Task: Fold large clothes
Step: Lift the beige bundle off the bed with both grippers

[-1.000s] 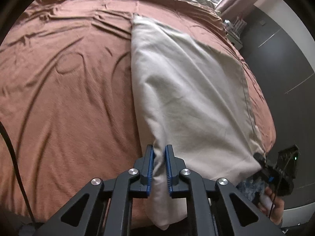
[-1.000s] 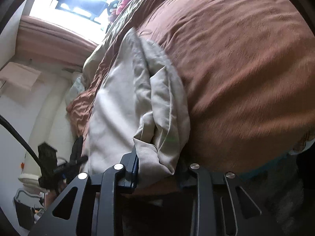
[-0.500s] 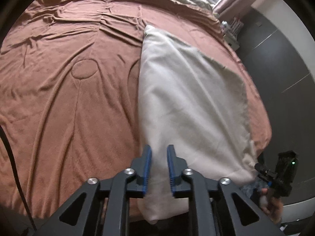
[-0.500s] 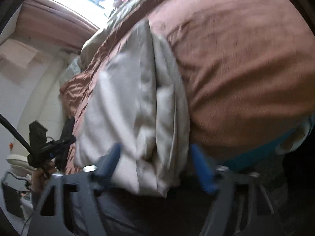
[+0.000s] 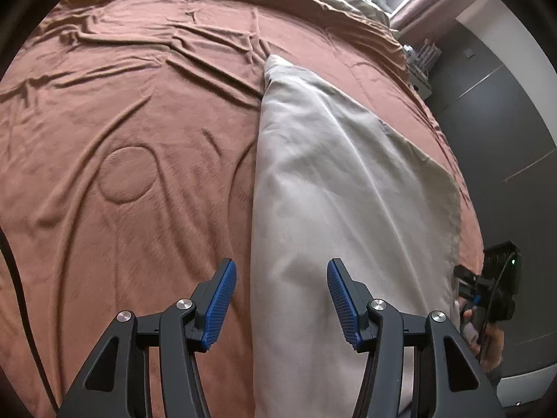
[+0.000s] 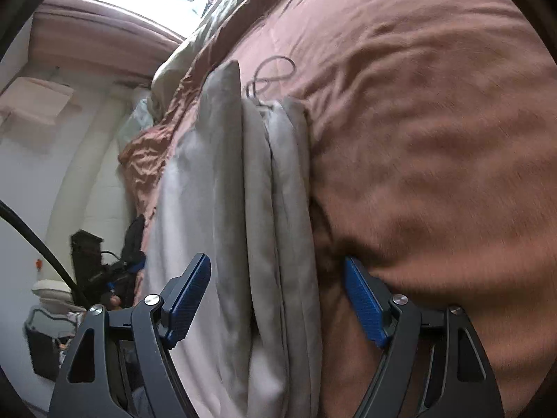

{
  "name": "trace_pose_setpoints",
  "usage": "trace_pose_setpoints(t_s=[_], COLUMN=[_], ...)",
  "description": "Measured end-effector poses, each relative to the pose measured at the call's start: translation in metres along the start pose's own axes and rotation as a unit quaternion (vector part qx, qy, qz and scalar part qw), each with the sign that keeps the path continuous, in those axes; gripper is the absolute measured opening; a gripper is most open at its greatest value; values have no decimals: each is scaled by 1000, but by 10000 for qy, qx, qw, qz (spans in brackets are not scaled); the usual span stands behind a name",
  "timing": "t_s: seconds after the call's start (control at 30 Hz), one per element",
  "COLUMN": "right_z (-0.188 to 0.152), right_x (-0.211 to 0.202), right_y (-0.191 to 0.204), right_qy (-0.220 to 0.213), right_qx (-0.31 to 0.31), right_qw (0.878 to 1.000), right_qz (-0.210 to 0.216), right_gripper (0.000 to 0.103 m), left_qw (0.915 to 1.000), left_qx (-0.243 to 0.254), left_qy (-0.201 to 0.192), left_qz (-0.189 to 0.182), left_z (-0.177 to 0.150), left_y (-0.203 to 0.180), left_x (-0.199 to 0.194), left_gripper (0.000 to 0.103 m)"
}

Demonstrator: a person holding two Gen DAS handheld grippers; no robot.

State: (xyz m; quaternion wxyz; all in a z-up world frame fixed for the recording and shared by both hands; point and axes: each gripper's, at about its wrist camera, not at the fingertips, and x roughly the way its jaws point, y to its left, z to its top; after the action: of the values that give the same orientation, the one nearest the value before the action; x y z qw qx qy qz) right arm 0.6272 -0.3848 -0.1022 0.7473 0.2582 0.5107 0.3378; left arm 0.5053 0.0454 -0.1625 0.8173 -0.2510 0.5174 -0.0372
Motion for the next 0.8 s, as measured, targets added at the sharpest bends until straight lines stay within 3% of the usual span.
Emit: trace_pose_setpoints(t_s=[0.33,0.4,0.43,0.47,0.53,0.67,0.8], right_z=[43,46,47,47,49,49,40], right_x=[51,63,65,69,73,60,39], right_y=[-11,-13,-17,-17,-12,13,40], right_qy=[372,484,520,547,503,200,-32], right_qx=[180,262,315,373,328,-77,-407], right_qw=[9960,9958,9962,9961,9966,9990,9987], right_qz=[793,725,632,580,572,401,301], right_gripper=[74,60,43,31,18,8,7], left_qw=[9998,9999,9999,9999,9999,9998,9989], left_qx=[-150,-137,-137,-135,-136,-81,211], left_qy=[29,16,17,17,16,-160,-413], left_qz=[-91,-52,-29,-16,3,34,80], left_z=[22,25,27,27,27,27,25], left_y=[-1,-3,-4,-5,-7,-17,-41], left_x=[39,43,43,44,41,26,6], left_gripper=[56,56,56,52,41,20,14])
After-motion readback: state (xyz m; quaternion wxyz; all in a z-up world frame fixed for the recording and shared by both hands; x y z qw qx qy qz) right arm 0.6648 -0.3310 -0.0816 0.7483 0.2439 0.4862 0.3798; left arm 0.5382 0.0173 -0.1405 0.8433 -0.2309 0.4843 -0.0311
